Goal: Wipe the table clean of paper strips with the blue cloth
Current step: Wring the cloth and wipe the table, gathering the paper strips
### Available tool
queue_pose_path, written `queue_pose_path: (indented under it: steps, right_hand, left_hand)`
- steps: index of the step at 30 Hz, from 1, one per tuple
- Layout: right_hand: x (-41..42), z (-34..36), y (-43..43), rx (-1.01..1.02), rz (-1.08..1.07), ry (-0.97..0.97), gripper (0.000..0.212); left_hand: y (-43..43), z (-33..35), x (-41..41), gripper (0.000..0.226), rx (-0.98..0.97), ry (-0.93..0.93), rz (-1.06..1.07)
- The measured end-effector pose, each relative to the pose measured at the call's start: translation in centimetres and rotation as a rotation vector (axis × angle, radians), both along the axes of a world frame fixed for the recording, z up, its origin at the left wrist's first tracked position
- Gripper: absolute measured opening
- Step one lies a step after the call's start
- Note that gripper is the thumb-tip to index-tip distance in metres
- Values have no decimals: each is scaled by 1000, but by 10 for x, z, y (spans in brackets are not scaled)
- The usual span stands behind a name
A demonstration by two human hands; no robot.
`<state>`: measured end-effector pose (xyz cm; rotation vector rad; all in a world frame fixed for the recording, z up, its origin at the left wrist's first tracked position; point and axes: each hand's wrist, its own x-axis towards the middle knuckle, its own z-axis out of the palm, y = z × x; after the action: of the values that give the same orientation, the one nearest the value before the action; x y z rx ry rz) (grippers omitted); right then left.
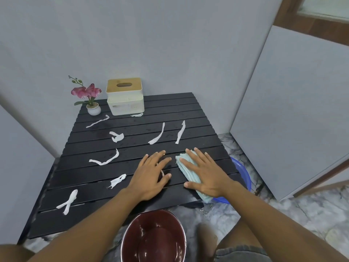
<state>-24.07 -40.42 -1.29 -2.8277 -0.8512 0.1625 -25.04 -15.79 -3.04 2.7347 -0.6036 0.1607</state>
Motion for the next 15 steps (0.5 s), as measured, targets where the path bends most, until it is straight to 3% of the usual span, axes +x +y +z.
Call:
queue_pose_path:
  steps: [4,8,11,15]
  right_hand:
    - [5,-10,24,-31,-251,-59,70]
    - [8,-11,55,115,-594,-5,68]
    - [7,-8,52,161,-464,-31,75]
    - [3,-11,35,64,-234,-62,89]
  left_hand:
    - [2,-6,-1,59,16,50,25]
    - [3,-8,0,60,-6,64,47]
    - [11,-11,-1,63,34,62,28]
    - [11,-13,-3,64,52,81,98]
